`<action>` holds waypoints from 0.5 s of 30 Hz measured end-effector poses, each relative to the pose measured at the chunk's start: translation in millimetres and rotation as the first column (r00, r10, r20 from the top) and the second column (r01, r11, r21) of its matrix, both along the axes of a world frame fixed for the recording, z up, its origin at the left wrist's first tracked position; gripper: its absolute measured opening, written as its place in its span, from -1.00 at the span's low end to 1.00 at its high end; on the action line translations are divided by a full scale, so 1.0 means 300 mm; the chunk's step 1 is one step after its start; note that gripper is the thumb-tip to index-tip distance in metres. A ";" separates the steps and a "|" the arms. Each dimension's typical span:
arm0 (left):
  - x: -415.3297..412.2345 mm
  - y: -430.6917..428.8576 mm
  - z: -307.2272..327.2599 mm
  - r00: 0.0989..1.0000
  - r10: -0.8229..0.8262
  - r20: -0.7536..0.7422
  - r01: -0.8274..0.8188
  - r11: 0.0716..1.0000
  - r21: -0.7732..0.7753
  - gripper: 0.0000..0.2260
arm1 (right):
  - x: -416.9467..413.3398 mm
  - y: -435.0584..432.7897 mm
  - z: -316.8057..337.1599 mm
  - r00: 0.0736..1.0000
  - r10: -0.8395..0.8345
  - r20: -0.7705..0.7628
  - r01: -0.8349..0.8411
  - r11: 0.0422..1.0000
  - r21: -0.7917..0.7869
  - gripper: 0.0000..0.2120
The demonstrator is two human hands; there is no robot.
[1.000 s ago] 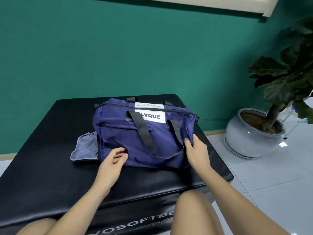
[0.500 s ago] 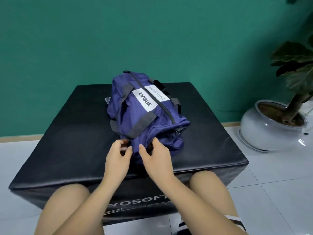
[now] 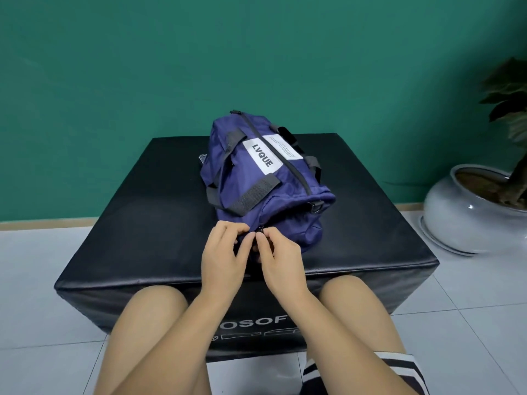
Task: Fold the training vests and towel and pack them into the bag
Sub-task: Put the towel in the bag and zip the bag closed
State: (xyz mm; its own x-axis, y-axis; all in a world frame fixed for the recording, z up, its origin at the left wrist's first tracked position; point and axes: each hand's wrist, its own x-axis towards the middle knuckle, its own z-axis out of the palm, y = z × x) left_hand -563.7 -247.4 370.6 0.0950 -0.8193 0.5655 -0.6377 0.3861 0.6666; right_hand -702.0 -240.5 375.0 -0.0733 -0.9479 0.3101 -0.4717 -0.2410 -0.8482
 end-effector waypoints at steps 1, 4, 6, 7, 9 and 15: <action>0.000 0.001 0.002 1.000 0.005 0.010 -0.005 1.000 -0.009 -0.94 | 0.000 0.002 -0.001 1.000 -0.004 -0.007 0.004 1.000 0.000 -0.80; 0.009 0.001 0.009 1.000 0.007 -0.020 -0.007 1.000 -0.008 -0.96 | -0.012 0.005 0.007 0.999 -0.031 -0.009 0.031 1.000 -0.004 -0.78; 0.023 -0.002 0.015 0.999 0.011 -0.047 -0.011 1.000 -0.003 -0.94 | -0.034 -0.001 0.020 0.998 -0.058 -0.018 0.058 0.998 -0.021 -0.75; 0.034 -0.005 0.017 0.999 0.020 -0.049 -0.021 1.000 -0.006 -0.93 | -0.050 -0.006 0.026 0.997 -0.080 -0.017 0.080 0.996 -0.025 -0.72; 0.053 -0.009 0.020 0.998 0.045 -0.054 -0.046 0.999 -0.007 -0.92 | -0.092 -0.020 0.035 0.990 -0.142 0.025 0.142 0.990 -0.008 -0.68; 0.106 -0.019 0.043 0.981 0.133 -0.138 -0.132 0.991 0.017 -0.90 | -0.236 -0.030 0.035 0.960 -0.264 0.093 0.258 0.963 0.075 -0.67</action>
State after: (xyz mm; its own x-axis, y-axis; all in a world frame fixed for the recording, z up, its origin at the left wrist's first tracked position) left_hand -531.9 -253.2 383.3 0.2799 -0.7987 0.5326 -0.5841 0.2986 0.7548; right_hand -772.8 -249.4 385.4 -0.3487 -0.9087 0.2296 -0.4222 -0.0665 -0.9041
